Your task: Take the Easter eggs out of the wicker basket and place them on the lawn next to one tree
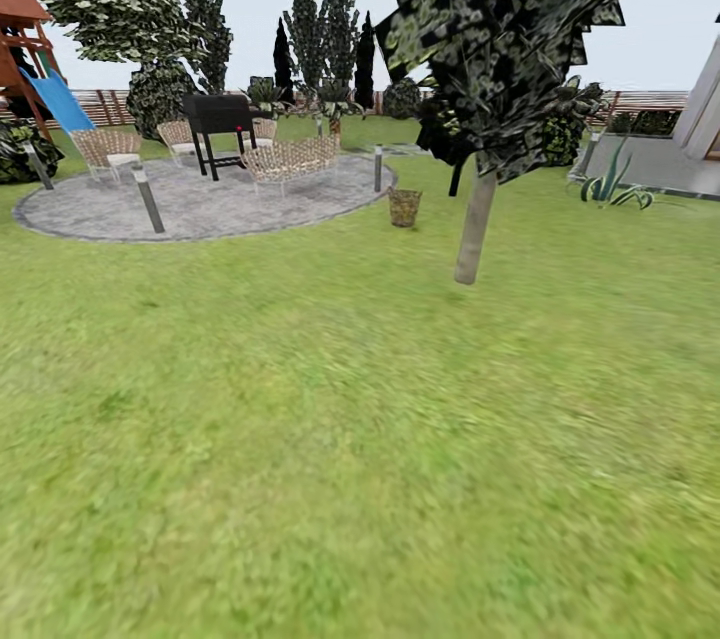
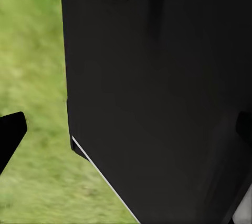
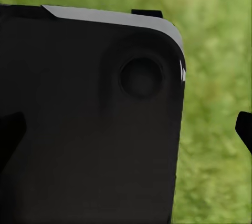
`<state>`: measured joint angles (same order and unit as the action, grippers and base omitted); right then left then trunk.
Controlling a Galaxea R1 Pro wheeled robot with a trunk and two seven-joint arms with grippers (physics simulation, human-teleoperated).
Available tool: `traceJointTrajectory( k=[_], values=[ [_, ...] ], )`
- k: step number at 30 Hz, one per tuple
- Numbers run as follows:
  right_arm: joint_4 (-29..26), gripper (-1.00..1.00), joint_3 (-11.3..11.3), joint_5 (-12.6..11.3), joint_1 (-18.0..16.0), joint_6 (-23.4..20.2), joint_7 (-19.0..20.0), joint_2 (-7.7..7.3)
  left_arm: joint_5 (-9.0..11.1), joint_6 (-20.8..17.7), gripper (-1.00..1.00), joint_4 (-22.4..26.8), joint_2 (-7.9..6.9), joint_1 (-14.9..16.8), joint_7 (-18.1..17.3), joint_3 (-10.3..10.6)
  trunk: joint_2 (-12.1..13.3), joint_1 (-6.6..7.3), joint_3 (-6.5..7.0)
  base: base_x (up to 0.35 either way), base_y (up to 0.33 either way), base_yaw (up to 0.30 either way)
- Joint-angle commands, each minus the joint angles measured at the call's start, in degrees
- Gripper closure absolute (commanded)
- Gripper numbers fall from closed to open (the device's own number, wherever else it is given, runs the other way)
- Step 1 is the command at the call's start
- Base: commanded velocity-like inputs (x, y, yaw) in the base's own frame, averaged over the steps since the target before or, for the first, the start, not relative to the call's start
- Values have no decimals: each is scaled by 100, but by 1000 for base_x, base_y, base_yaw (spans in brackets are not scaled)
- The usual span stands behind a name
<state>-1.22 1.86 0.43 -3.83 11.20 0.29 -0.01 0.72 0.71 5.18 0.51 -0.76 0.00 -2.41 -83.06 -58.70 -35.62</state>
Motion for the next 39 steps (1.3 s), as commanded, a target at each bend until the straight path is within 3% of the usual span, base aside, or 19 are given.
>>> traceJointTrajectory(
  k=[1,32,39],
  values=[
    [7,-100,17,-2,-4,16,1,0,7,7,-100,9,2,-4,0,-23,-2,-3,-4,314,159,0],
    [-4,-100,-2,-35,-4,14,1,41,7,6,-100,9,2,-4,0,-23,-2,-3,-4,314,159,0],
    [-3,-100,-10,-35,-4,14,2,34,7,6,-100,9,2,-4,0,-23,-2,-3,-4,314,159,-181]
  ],
)
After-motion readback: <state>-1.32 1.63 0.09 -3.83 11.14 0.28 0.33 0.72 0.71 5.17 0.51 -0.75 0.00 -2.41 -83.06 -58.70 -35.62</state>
